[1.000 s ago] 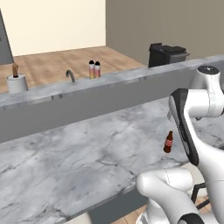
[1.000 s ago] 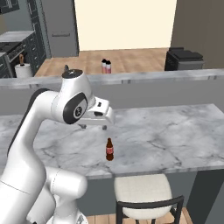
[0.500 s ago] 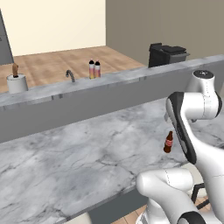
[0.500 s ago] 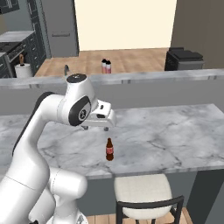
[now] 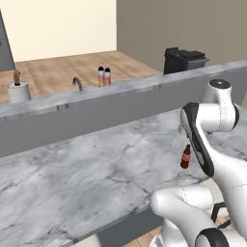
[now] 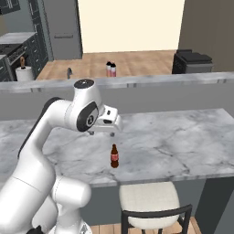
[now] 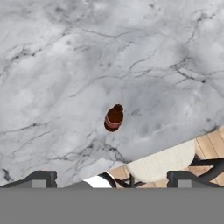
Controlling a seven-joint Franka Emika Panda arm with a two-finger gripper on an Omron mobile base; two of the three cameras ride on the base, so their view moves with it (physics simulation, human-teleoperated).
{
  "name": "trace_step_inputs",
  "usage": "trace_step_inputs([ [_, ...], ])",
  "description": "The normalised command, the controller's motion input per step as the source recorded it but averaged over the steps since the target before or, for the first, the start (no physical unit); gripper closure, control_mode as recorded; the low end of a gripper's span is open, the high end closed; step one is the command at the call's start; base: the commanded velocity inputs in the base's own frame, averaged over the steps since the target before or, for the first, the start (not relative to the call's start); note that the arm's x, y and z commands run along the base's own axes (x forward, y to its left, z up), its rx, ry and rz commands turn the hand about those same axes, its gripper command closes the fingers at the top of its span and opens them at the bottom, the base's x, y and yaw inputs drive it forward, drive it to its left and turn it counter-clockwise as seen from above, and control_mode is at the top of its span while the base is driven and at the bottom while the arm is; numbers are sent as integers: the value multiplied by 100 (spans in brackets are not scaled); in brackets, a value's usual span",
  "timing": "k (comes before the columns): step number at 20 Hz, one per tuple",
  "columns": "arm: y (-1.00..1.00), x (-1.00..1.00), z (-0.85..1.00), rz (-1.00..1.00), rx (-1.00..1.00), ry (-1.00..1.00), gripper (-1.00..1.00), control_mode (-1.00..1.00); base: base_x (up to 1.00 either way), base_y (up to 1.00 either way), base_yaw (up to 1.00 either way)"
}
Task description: Place the large bottle from the dining counter next to the other large bottle outside the sink, and place the small bottle from the dining counter next to the other small bottle inside the sink.
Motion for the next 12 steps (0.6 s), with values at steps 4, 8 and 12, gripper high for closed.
trace_step_inputs([
  [4,0,23,-1,0,1,0,-100,-100,0,0,0],
  [8,-1,24,-3,1,1,0,-100,-100,0,0,0],
  [12,-1,21,-5,1,1,0,-100,-100,0,0,0],
])
